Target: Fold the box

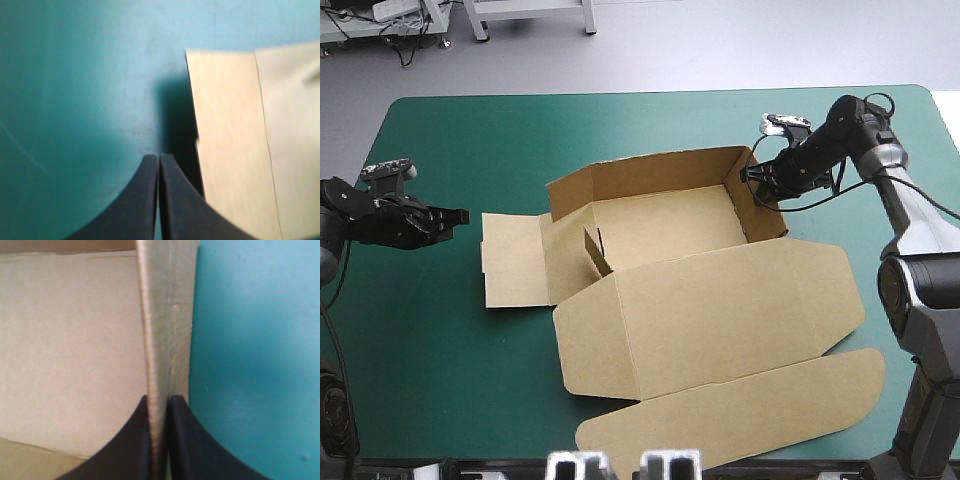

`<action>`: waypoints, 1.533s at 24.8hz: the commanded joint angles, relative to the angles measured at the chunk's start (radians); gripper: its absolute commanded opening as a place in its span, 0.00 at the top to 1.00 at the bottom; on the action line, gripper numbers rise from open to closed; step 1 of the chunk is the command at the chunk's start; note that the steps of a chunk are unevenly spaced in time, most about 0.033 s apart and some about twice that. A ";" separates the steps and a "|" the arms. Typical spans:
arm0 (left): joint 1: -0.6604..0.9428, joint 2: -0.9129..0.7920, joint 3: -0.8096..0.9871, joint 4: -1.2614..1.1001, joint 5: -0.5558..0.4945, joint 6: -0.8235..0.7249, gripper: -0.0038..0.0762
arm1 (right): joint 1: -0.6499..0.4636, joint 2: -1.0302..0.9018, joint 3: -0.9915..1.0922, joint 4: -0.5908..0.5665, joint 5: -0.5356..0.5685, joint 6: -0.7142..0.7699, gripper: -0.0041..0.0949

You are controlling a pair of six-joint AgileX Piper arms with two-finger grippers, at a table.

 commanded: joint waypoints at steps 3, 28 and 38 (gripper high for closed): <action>0.155 -0.002 -0.083 -0.329 -0.058 0.121 0.95 | 0.005 -0.096 -0.027 0.065 0.033 -0.002 0.98; 0.118 0.090 -0.088 -1.055 0.353 0.446 0.95 | 0.003 -0.466 -0.029 0.271 -0.004 0.020 0.97; 0.070 -0.042 -0.088 -1.035 0.353 0.432 0.95 | 0.003 -0.466 -0.029 0.193 -0.025 0.029 0.97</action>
